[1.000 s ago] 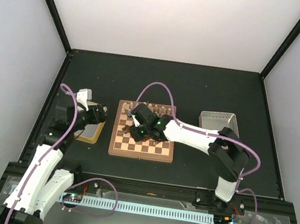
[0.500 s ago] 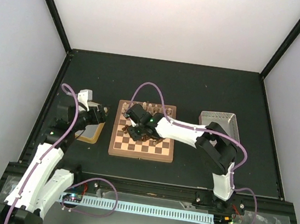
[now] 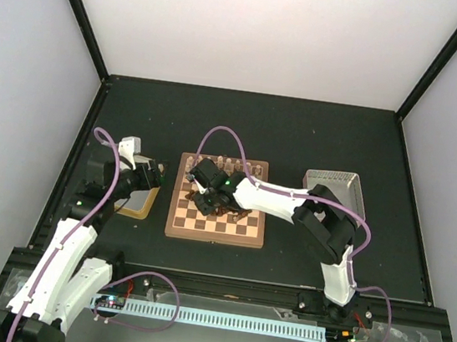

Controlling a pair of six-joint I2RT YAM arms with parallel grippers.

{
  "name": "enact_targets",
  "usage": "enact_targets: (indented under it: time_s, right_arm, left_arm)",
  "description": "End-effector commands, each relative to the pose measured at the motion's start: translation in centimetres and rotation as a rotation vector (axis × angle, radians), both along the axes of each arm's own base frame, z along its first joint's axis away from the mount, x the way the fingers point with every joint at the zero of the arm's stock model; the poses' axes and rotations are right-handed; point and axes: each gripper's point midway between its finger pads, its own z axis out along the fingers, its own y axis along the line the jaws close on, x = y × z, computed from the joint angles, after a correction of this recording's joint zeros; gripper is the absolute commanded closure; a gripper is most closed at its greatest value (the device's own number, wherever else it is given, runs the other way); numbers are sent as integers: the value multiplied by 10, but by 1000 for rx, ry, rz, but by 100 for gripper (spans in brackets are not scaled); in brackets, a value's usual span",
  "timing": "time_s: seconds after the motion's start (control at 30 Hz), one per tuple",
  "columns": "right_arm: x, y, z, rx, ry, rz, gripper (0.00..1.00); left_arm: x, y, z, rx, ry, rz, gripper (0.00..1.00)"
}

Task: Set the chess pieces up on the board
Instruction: Pick up the chess piece from the chessboard.

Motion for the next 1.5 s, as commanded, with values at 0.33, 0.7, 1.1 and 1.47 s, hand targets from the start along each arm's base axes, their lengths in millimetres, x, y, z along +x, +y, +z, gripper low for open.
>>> enact_targets:
  time_s: [0.33, 0.7, 1.1, 1.47]
  right_arm:
    - [8, 5, 41, 137, -140, 14, 89]
    - [0, 2, 67, 277, -186, 21, 90]
    - [-17, 7, 80, 404, -213, 118, 90]
    - [-20, 7, 77, 404, -219, 150, 90]
  left_arm:
    - [-6, -17, -16, -108, 61, -58, 17]
    - [-11, -47, -48, -310, 158, -170, 15]
    - [-8, -76, -64, -430, 254, -279, 33]
    - [-7, -99, -80, -437, 311, -356, 56]
